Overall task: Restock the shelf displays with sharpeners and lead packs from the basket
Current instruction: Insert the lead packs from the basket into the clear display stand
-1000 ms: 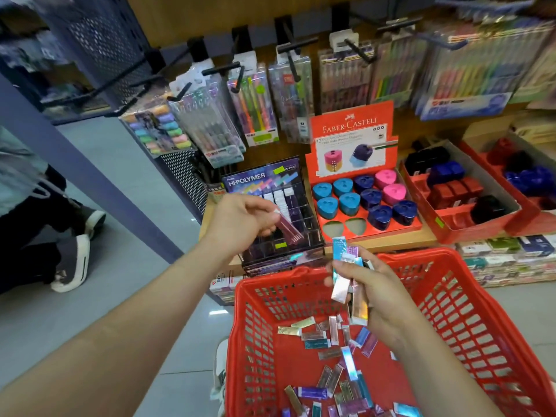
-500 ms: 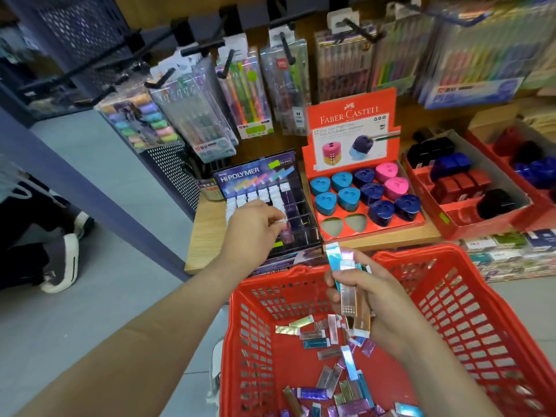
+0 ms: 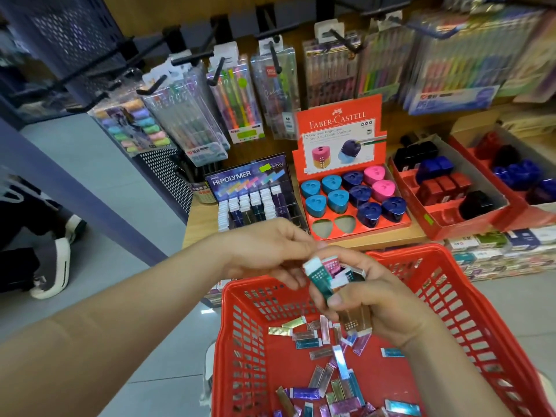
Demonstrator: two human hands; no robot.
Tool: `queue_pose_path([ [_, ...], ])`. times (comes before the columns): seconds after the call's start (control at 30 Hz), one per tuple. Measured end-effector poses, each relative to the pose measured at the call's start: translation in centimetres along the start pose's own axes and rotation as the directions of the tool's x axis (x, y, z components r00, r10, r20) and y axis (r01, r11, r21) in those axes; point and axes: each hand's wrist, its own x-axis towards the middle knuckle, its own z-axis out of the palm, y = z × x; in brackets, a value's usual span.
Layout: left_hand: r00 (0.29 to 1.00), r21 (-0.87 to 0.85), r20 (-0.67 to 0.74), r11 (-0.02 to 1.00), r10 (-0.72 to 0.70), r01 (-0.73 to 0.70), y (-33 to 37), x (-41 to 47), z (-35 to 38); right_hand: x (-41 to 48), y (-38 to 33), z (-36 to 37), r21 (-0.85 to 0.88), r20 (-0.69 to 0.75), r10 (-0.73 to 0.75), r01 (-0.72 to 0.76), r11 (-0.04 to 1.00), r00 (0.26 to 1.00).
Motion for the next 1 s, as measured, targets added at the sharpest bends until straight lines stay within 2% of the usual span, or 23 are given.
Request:
queue_pose_path([
  [0.07, 0.998, -0.040, -0.030, 0.998, 0.052, -0.053, -0.2, -0.4, 0.0, -0.1, -0.4, 0.3, -0.043, 0.031, 0.000, 0.002, 0.999, 1.000],
  [0.2, 0.977, -0.155, -0.196, 0.981, 0.087, -0.118, -0.1, -1.1, -0.8, -0.8, -0.9, 0.1, -0.076, 0.113, 0.020, -0.011, 0.997, 0.993],
  [0.3, 0.931, -0.231, -0.353, 0.957, 0.088, -0.178, 0.4, -1.8, -1.8, -1.5, -0.5, -0.8, 0.099, 0.104, -0.006, -0.004, 0.995, 0.995],
  [0.4, 0.889, -0.224, -0.446, 0.949, 0.101, -0.220, 0.5, -2.5, -2.8, -1.2, 0.4, -1.5, 0.274, -0.060, -0.050, 0.064, 0.960, 0.997],
  [0.5, 0.881, -0.112, -0.454, 0.973, 0.129, -0.200, 0.4, -3.2, -2.7, -0.3, 0.8, -1.1, 0.266, -0.261, 0.017, 0.055, 0.962, 0.965],
  [0.57, 0.873, -0.036, -0.465, 0.982, 0.148, -0.186, 0.2, -3.5, -2.7, 0.5, 1.0, -0.1, 0.203, -0.314, 0.054, 0.011, 0.979, 0.948],
  [0.63, 0.827, 0.094, -0.531, 0.983, 0.184, -0.159, -0.1, -3.6, -3.6, 1.3, 1.2, 0.8, 0.202, -0.383, 0.107, -0.030, 0.979, 0.918],
  [0.67, 0.782, 0.191, -0.584, 0.973, 0.217, -0.127, -0.3, -3.5, -4.4, 1.6, 1.4, 1.1, 0.222, -0.426, 0.130, -0.036, 0.974, 0.895],
  [0.73, 0.675, 0.361, -0.679, 0.932, 0.289, -0.036, -0.7, -2.9, -6.0, 1.9, 1.9, 1.4, 0.309, -0.476, 0.171, -0.018, 0.951, 0.862],
  [0.8, 0.608, 0.478, -0.706, 0.878, 0.362, 0.032, -1.1, -2.0, -6.8, 1.9, 2.5, 1.5, 0.418, -0.505, 0.224, 0.009, 0.909, 0.834],
  [0.93, 0.585, 0.660, -0.656, 0.739, 0.477, 0.138, -1.6, -0.7, -7.7, 1.8, 3.5, 0.9, 0.531, -0.528, 0.290, 0.044, 0.846, 0.798],
  [1.0, 0.553, 0.665, -0.676, 0.727, 0.487, 0.172, -1.7, -0.6, -8.9, 1.8, 3.6, 0.6, 0.516, -0.541, 0.281, 0.048, 0.855, 0.793],
])
